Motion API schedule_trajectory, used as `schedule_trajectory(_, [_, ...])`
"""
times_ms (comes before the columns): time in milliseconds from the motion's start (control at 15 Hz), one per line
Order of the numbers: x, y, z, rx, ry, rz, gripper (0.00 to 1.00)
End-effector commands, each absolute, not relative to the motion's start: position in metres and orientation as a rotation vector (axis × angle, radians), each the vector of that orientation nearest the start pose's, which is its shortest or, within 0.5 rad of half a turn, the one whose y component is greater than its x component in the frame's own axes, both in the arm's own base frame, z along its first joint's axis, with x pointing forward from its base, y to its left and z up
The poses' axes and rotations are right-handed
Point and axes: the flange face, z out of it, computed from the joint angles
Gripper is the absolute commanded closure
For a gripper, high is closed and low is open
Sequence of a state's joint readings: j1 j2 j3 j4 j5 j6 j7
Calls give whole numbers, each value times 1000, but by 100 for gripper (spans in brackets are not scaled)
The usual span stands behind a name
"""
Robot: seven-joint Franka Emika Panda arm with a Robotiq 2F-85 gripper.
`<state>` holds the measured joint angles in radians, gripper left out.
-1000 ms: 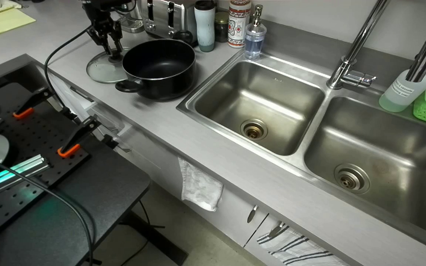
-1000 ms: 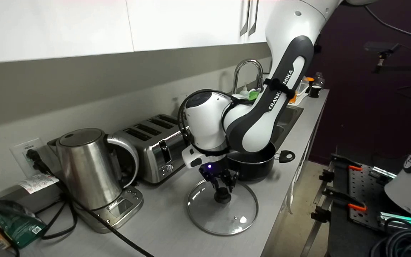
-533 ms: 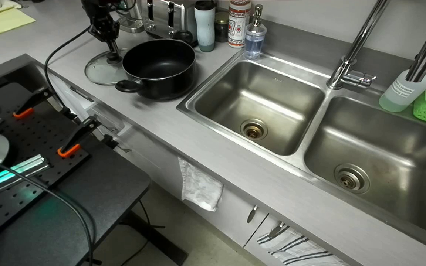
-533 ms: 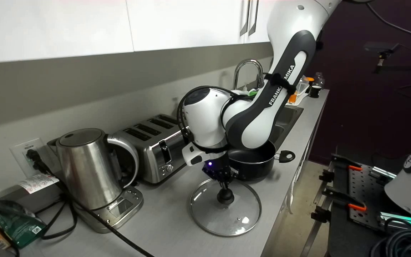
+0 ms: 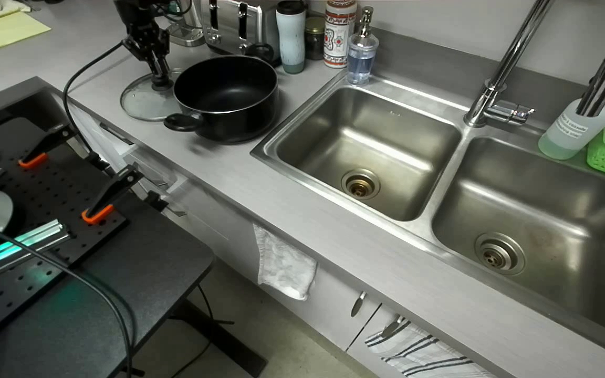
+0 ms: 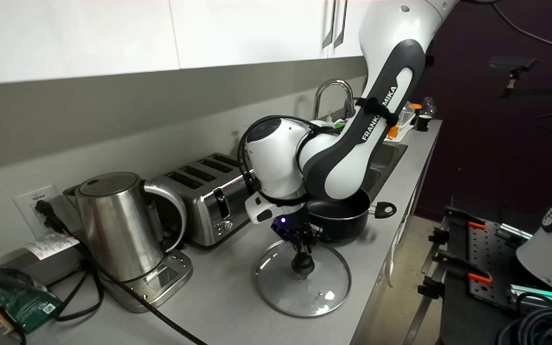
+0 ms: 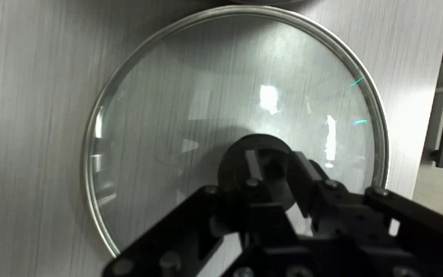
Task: Put the lid on the pot
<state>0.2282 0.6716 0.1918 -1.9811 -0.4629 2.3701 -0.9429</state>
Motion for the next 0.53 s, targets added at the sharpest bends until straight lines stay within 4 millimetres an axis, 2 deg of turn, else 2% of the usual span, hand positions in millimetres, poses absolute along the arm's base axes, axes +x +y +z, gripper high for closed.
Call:
schedule_trajectory(0, [516,232,118,1965,2299,-440,42])
schedule_trajectory(333, [513,230,114,1958,2308,-460,6])
schedule_trajectory(467, [511,228,111,1952,2313,-468,0])
